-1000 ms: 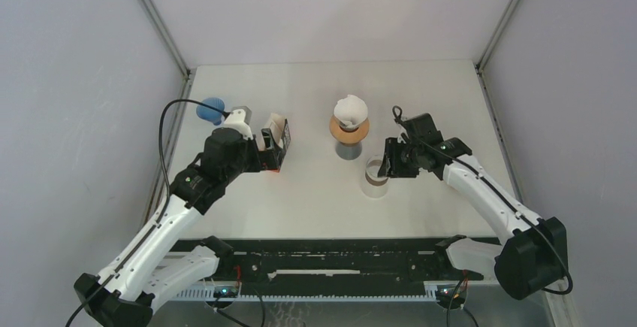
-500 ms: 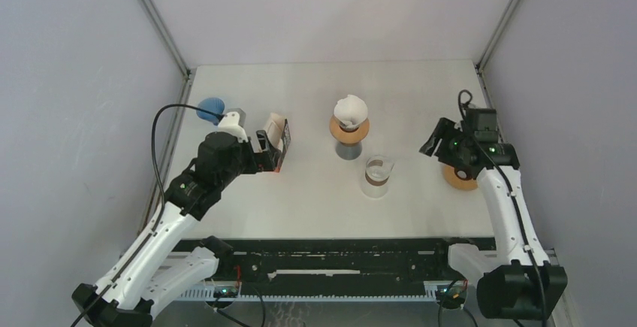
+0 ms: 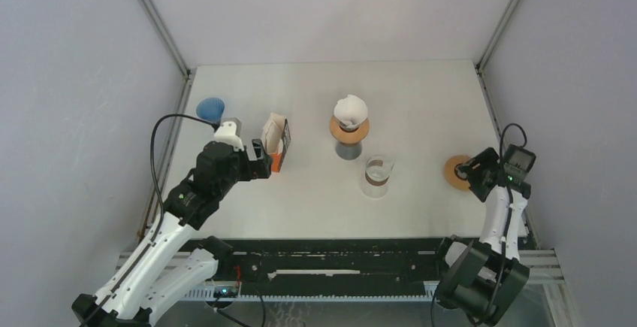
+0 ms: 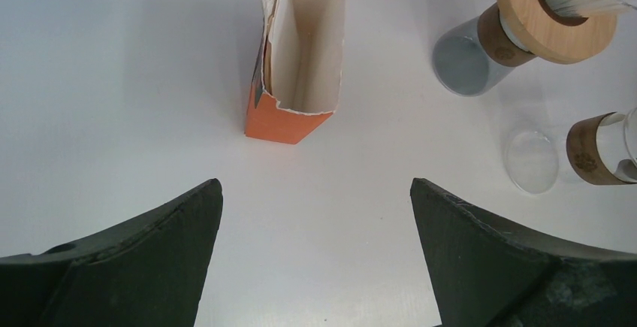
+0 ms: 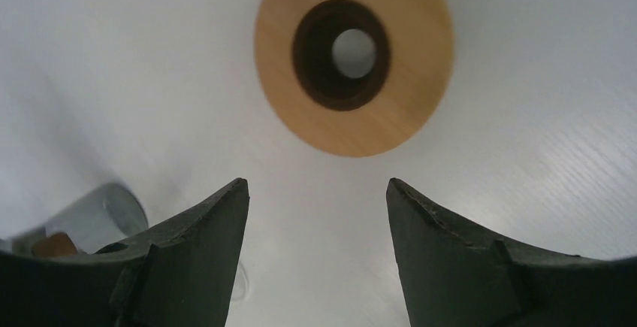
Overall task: Place the coffee filter in the dripper
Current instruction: Pick up the coffee filter from the corner of the board.
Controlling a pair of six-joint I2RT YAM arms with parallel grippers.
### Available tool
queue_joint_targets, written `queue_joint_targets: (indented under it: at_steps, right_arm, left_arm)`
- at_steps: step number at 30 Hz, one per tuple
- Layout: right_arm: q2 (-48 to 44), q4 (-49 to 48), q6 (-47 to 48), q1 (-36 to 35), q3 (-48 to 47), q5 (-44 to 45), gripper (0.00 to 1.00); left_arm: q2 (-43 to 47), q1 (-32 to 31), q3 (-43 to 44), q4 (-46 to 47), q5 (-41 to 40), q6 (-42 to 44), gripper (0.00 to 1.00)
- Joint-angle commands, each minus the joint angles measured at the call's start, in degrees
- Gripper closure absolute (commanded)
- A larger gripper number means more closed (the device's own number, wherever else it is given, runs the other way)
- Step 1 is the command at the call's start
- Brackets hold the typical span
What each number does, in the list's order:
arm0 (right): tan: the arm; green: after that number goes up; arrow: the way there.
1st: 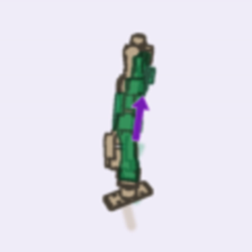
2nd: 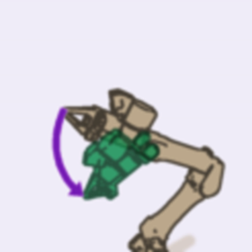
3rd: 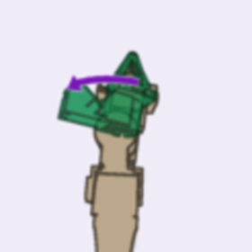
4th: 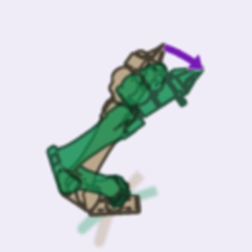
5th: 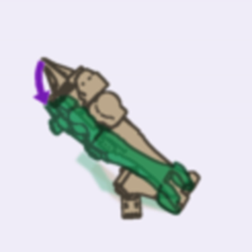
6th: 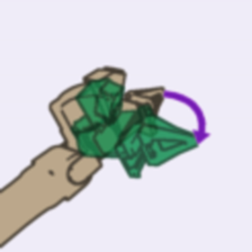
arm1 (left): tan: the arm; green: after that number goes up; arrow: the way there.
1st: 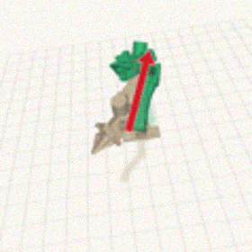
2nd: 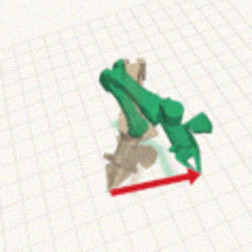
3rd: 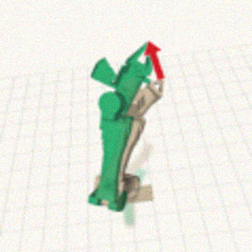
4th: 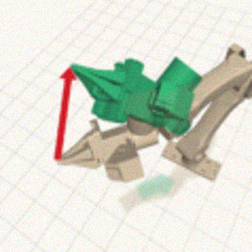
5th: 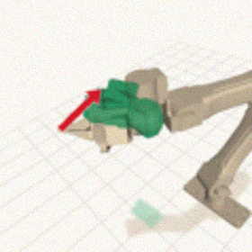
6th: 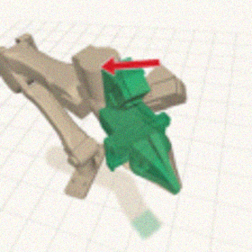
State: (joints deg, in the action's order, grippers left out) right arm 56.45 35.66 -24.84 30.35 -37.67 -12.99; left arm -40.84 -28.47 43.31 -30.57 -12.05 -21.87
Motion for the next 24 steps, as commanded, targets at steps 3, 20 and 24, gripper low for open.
queue_joint_targets:
  at_steps: [3,20,24]
  right_arm:
    - [1.28,-14.45,-6.9,10.13,6.66,-7.56,0.24]
    - [19.68,-38.57,-14.44,19.02,17.57,-20.26,0.28]
    - [24.4,-43.94,-16.5,19.25,18.32,-21.72,0.33]
  left_arm:
    - [1.36,-0.84,-0.95,2.67,-3.21,2.31,0.0]
    - [1.74,-4.61,-1.06,3.33,-4.31,2.44,0.0]
    - [1.25,-4.84,-0.99,3.32,-4.14,2.37,0.0]
